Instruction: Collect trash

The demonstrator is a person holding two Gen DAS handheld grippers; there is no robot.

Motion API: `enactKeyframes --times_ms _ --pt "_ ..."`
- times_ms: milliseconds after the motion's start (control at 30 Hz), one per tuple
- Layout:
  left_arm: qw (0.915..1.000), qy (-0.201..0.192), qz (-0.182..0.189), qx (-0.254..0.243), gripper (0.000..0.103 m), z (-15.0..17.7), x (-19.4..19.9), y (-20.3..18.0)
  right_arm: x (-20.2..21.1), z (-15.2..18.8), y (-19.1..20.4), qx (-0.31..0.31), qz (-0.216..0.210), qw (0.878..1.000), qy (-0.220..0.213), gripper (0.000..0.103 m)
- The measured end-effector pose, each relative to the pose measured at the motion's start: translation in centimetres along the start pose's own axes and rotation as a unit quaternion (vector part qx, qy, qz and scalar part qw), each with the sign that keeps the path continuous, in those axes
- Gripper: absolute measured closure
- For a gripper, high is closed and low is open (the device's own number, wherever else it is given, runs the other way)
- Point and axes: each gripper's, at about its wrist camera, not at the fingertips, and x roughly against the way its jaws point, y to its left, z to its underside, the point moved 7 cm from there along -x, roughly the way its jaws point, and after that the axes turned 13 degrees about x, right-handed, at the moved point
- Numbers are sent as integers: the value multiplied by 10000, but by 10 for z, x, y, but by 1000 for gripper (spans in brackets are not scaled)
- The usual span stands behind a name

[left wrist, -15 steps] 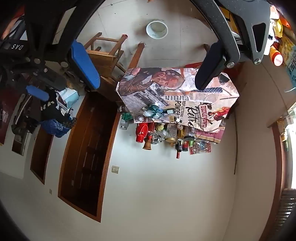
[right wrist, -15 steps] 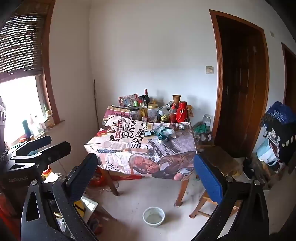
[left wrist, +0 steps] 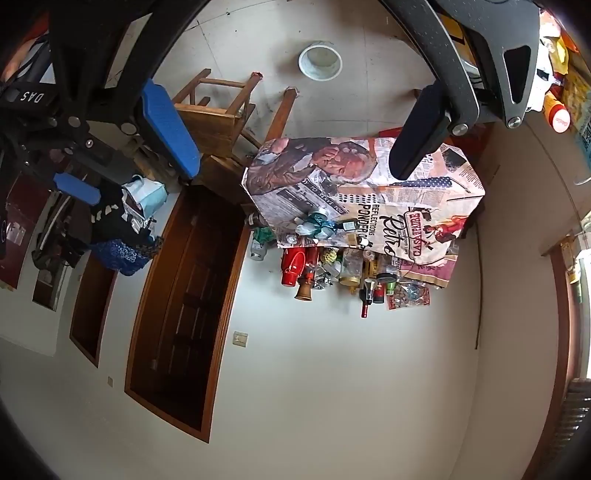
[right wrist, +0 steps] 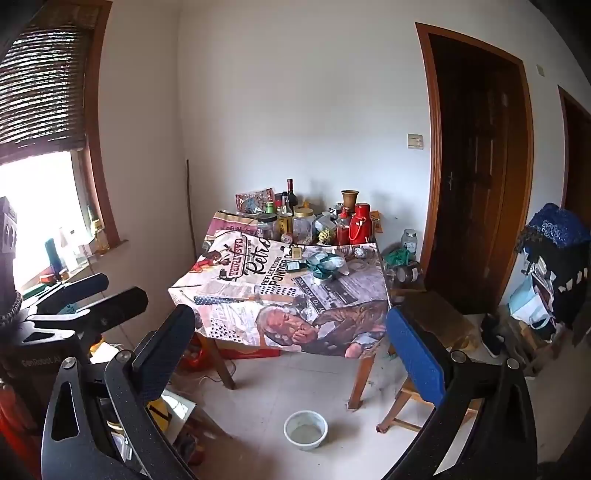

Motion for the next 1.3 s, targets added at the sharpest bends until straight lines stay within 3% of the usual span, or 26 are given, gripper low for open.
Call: enactKeyframes --times_ms 533,1300 --pt "10000 44 34 -44 0 4 -2 1 -1 -12 1 -86 74 9999 47 0" --pt "10000 23 40 13 0 2 -7 6 3 -2 3 -90 89 9999 -18 0"
